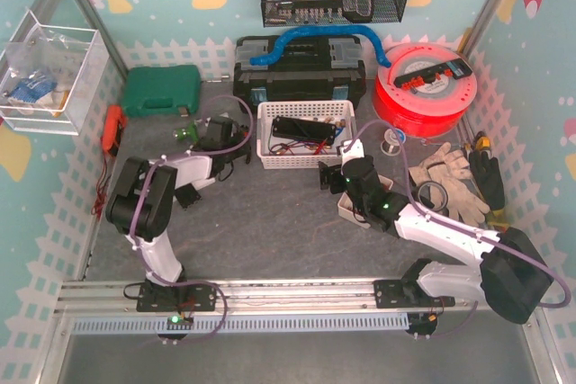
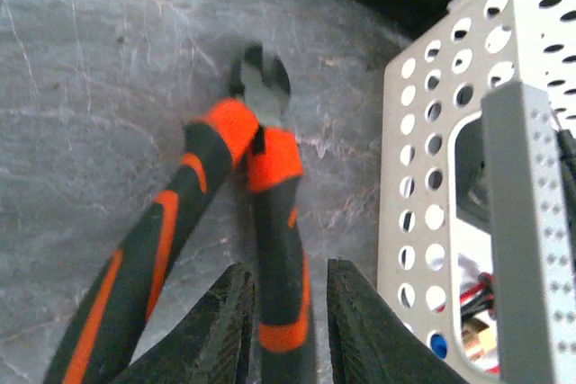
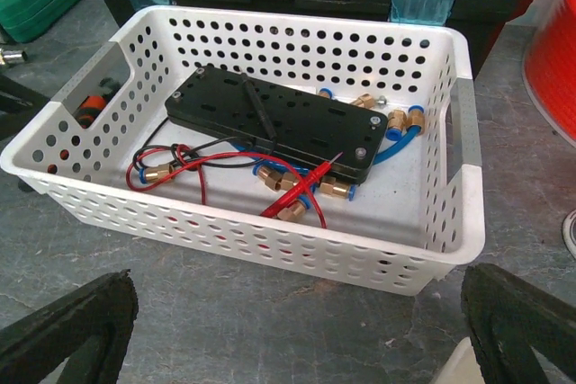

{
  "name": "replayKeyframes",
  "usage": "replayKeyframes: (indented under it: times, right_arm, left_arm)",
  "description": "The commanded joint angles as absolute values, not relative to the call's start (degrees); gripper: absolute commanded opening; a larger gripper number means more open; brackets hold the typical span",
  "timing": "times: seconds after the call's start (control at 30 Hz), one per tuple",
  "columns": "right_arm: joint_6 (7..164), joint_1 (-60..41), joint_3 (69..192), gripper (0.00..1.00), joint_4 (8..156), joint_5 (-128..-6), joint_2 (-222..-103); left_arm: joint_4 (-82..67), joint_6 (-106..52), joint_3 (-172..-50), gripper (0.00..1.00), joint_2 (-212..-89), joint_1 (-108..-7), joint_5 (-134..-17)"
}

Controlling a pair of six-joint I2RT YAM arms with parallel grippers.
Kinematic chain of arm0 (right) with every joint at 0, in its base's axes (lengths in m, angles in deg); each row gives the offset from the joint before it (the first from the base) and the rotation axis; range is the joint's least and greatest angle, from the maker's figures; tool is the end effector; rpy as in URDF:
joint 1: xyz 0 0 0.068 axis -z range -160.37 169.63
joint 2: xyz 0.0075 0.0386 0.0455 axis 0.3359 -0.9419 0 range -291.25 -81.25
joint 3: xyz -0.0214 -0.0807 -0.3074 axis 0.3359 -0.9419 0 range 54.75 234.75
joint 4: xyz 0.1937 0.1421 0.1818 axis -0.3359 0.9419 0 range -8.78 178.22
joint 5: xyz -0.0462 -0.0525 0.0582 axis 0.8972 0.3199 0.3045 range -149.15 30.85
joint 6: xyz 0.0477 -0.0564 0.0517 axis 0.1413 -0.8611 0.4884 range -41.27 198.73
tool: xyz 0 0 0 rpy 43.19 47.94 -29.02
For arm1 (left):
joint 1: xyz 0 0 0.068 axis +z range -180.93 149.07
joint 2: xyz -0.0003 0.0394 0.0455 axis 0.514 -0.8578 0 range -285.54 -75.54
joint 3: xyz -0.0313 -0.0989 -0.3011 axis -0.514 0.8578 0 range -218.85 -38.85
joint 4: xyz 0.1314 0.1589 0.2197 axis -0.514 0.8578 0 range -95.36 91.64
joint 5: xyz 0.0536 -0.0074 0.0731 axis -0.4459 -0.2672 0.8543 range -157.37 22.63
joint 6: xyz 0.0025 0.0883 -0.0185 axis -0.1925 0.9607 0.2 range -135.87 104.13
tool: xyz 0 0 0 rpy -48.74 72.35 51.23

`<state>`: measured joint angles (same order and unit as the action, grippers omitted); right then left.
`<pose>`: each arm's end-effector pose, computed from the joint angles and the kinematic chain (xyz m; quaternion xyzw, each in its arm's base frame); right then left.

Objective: Install the large spring

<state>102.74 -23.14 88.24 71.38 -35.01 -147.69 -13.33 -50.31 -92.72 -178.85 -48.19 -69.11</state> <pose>0.2463 0.1828 0.2349 -0.0192 0.8238 0.1510 0.5461 0.4193 -0.1327 0.1346 -0.1300 0.9023 -0.1915 0.3637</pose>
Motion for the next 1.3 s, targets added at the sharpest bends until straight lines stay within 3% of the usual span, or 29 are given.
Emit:
replayKeyframes:
  times: [0.0, 0.3, 0.67, 0.77, 0.9, 1.13, 1.27]
  right_arm:
    - [102.4, -23.4, 87.6, 0.97, 71.6, -33.7, -146.3]
    - [102.5, -23.4, 87.1, 0.97, 70.9, -33.8, -145.7]
    - [102.6, -23.4, 87.2, 0.97, 70.5, -35.2, -147.0]
    - [102.7, -23.4, 87.3, 0.98, 70.2, -35.8, -147.9]
    - [102.9, -23.4, 88.1, 0.97, 70.7, -36.5, -149.2]
    - [100.9, -23.4, 88.4, 0.98, 69.4, -42.3, -149.6]
    - [101.0, -23.4, 87.8, 0.98, 69.0, -41.8, -149.1]
  left_arm:
    - [-11.5, -49.3, -95.1, 0.31, -178.2, -47.3, -68.6]
    - [-6.8, -49.3, -93.9, 0.53, -166.3, -47.1, -67.2]
    - [9.4, -56.6, -85.9, 0.91, -145.3, -44.7, -49.5]
    - [13.7, -60.8, -82.3, 0.91, -140.8, -42.8, -46.5]
    - [14.6, -64.8, -76.7, 0.83, -136.3, -41.4, -45.4]
    - [18.1, -68.9, -76.1, 0.71, -140.7, -40.9, -48.4]
    - [24.1, -72.9, -78.1, 0.73, -140.9, -41.0, -49.1]
